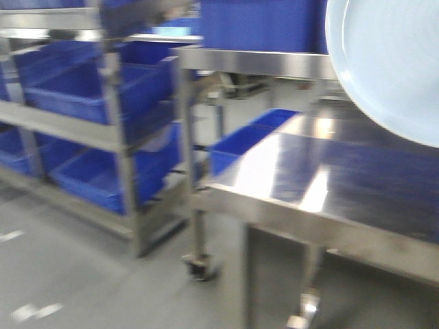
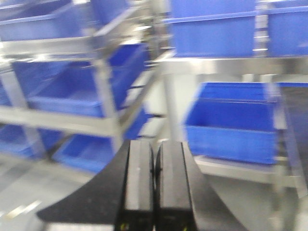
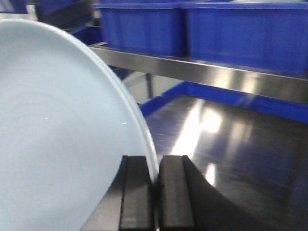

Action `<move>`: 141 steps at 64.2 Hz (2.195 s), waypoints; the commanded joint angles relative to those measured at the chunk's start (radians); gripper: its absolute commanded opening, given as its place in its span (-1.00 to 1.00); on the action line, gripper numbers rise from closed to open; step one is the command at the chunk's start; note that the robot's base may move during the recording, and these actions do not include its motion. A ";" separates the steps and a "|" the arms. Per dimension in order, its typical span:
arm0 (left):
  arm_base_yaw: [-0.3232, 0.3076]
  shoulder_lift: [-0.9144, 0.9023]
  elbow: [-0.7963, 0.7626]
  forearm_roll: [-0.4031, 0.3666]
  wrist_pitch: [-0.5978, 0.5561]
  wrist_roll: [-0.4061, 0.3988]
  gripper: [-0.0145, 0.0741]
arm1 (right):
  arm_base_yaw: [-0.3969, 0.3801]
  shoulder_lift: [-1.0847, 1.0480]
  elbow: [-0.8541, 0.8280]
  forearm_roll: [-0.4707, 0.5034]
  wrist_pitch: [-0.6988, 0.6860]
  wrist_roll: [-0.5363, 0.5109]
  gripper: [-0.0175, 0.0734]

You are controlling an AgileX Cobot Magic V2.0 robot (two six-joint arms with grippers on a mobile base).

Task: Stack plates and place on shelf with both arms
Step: 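Drive the base away from the table holding the plates in the right gripper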

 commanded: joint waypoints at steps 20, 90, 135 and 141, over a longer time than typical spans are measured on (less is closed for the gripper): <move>0.001 0.007 -0.038 -0.003 -0.087 -0.003 -0.48 | -0.005 -0.001 -0.030 0.003 -0.101 -0.006 -0.49; 0.001 0.007 -0.038 -0.003 -0.087 -0.003 -0.48 | -0.005 -0.001 -0.030 0.003 -0.101 -0.006 -0.49; -0.001 0.005 -0.038 -0.003 -0.073 -0.003 -0.48 | -0.005 -0.001 -0.030 0.003 -0.087 -0.006 -0.49; -0.001 0.005 -0.038 -0.003 -0.073 -0.003 -0.48 | -0.005 -0.001 -0.030 0.003 -0.086 -0.006 -0.49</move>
